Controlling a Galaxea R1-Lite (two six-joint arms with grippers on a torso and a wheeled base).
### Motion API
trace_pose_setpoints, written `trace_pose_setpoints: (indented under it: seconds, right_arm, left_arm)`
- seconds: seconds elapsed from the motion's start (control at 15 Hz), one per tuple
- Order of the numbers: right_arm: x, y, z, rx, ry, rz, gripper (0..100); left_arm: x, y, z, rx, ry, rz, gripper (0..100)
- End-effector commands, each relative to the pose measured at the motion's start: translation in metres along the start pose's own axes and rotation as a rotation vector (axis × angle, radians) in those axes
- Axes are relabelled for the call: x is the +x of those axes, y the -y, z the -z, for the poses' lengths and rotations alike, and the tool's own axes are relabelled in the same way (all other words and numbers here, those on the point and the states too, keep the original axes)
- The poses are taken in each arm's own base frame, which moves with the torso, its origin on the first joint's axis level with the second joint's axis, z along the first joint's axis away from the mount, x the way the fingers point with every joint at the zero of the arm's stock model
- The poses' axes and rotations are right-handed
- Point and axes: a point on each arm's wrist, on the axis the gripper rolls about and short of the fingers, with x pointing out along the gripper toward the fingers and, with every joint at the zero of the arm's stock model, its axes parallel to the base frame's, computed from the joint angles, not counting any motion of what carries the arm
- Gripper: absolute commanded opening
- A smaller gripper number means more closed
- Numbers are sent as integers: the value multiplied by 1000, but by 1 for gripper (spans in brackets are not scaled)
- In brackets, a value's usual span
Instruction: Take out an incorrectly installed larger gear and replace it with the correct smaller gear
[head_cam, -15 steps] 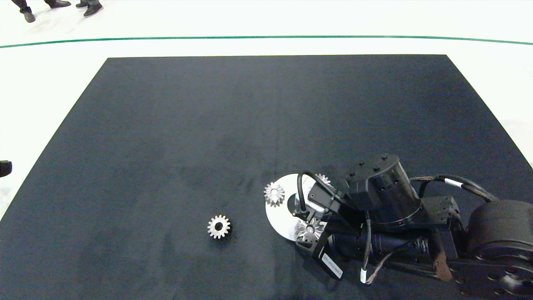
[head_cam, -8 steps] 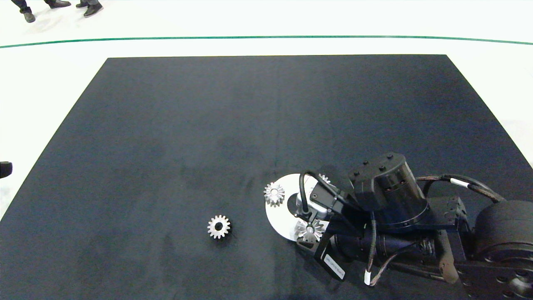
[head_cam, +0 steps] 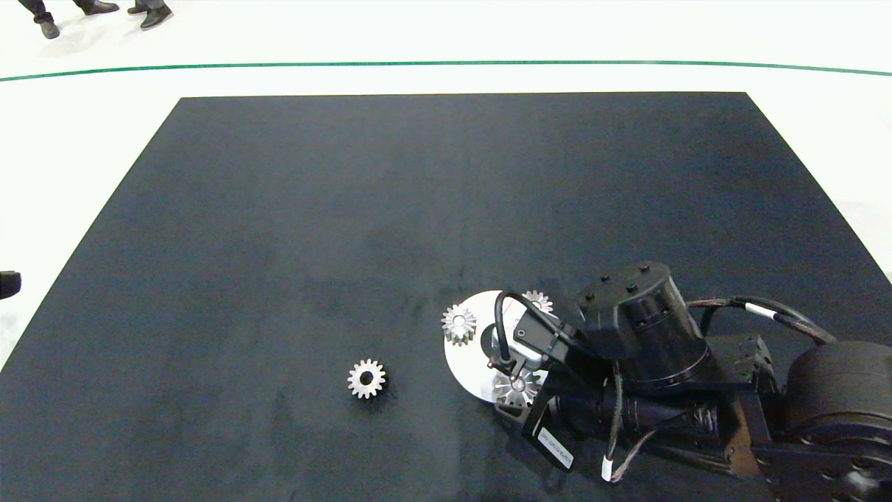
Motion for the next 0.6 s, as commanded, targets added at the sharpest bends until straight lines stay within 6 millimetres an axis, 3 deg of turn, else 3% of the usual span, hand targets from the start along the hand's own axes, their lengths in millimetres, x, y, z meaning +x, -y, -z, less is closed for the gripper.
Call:
trace_pose_setpoints:
  seconds: [0.07, 0.6]
  right_arm:
    - [1, 0, 0, -5, -6, 3, 7]
    - [0, 1, 0, -8, -44, -1, 7]
  left_arm:
    - [0, 0, 0, 0, -4, 0, 100]
    - [0, 0, 1, 2, -4, 0, 100]
